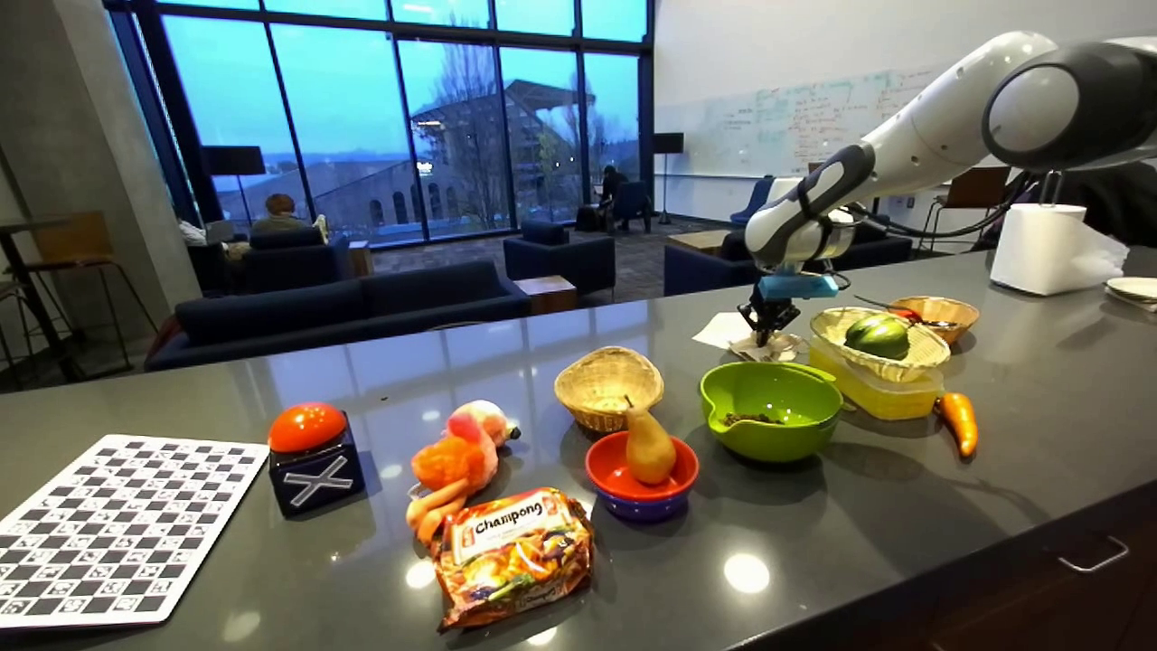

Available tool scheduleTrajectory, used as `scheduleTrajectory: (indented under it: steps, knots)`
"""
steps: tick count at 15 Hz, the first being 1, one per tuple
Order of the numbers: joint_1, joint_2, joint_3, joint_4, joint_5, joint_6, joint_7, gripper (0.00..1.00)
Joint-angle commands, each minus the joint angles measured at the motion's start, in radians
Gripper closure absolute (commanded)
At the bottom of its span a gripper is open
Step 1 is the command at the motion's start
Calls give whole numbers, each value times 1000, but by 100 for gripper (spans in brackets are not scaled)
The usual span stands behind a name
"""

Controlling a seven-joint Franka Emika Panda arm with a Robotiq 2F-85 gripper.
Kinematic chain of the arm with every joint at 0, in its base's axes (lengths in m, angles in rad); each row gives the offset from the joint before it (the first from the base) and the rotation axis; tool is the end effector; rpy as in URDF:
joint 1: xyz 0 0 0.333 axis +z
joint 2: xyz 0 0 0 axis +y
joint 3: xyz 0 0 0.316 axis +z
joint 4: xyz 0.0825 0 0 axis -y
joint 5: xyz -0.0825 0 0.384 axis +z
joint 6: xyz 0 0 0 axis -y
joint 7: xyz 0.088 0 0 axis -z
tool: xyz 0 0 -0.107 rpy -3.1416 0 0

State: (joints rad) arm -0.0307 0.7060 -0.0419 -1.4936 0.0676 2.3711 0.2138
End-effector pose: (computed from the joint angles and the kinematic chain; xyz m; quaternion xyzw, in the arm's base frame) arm 0.7304 -0.0467 0.2707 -0.9836 0.1580 -0.0850 0.0185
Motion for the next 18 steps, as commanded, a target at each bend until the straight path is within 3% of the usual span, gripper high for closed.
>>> scheduleTrajectory:
  steps: [1, 12, 18]
  knots:
    - [16, -30, -5, -50, -3, -9, -2, 100]
    - [104, 1, 6, 27, -67, -74, -13, 100]
    - [156, 42, 17, 108, -99, -176, -11, 100]
